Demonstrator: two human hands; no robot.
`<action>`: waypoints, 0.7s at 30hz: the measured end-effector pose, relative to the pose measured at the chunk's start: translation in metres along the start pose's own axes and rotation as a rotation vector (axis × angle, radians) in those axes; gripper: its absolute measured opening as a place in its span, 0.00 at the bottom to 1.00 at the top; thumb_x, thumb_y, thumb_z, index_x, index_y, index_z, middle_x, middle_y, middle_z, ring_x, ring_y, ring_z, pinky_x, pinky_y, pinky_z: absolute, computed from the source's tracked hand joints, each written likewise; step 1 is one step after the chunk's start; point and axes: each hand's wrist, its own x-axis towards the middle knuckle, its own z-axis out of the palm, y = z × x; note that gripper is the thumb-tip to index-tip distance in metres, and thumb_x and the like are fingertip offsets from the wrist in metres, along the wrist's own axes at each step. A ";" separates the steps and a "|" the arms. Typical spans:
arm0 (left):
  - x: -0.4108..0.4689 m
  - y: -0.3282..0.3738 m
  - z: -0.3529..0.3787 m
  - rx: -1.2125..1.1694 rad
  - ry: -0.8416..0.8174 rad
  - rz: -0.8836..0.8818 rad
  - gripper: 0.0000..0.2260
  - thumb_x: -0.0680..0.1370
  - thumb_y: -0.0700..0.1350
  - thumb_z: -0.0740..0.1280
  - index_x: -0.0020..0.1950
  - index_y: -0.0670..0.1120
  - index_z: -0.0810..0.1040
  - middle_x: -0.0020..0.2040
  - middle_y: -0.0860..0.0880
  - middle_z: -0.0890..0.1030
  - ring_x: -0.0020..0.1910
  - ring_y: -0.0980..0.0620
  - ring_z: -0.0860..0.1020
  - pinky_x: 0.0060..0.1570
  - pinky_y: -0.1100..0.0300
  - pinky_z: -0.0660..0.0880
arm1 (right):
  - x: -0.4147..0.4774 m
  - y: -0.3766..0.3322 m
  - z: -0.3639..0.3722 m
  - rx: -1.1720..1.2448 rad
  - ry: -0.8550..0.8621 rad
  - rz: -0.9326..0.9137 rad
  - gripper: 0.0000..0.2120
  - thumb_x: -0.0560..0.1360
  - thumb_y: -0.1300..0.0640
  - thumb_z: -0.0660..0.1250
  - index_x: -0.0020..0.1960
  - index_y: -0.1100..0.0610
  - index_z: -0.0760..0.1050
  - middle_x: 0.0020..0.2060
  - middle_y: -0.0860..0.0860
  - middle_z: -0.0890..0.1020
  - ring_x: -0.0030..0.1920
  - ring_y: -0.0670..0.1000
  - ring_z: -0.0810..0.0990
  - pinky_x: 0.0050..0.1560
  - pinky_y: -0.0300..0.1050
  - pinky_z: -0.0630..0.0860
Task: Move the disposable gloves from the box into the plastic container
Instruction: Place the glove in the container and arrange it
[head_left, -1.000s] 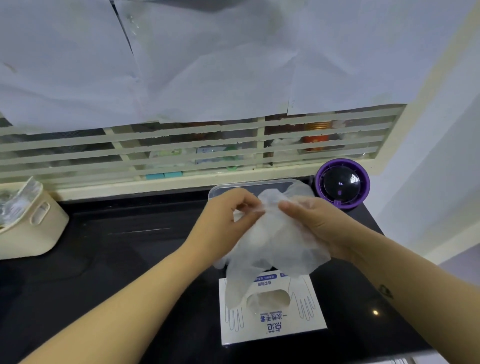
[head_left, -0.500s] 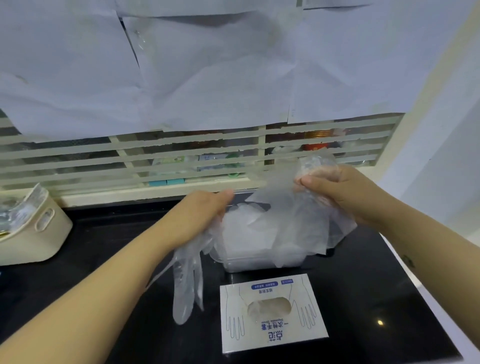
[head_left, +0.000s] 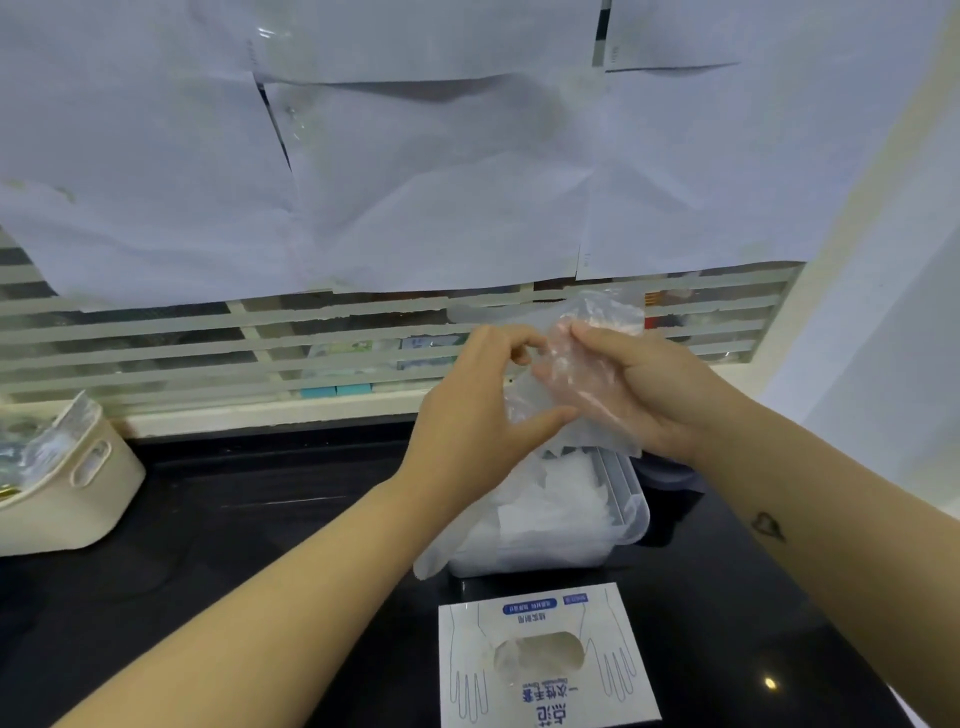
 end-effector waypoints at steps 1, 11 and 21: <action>0.001 -0.001 0.000 0.024 0.020 0.038 0.21 0.70 0.59 0.69 0.60 0.57 0.70 0.53 0.61 0.69 0.47 0.64 0.71 0.43 0.72 0.68 | 0.000 -0.001 0.002 0.071 0.002 0.041 0.11 0.80 0.59 0.61 0.55 0.65 0.78 0.50 0.59 0.84 0.51 0.54 0.84 0.45 0.45 0.81; 0.002 -0.023 -0.001 0.142 0.086 0.484 0.08 0.77 0.49 0.67 0.44 0.47 0.81 0.48 0.54 0.76 0.34 0.54 0.75 0.32 0.60 0.73 | 0.017 -0.015 0.000 0.229 0.039 0.118 0.09 0.81 0.58 0.59 0.50 0.60 0.77 0.47 0.58 0.84 0.45 0.55 0.85 0.40 0.52 0.83; -0.022 -0.066 -0.010 -0.046 -0.741 -0.356 0.08 0.78 0.57 0.66 0.54 0.58 0.79 0.45 0.69 0.79 0.40 0.74 0.74 0.48 0.72 0.72 | 0.052 -0.018 -0.001 0.165 -0.016 0.166 0.07 0.77 0.59 0.62 0.44 0.60 0.77 0.53 0.61 0.83 0.52 0.58 0.84 0.49 0.57 0.81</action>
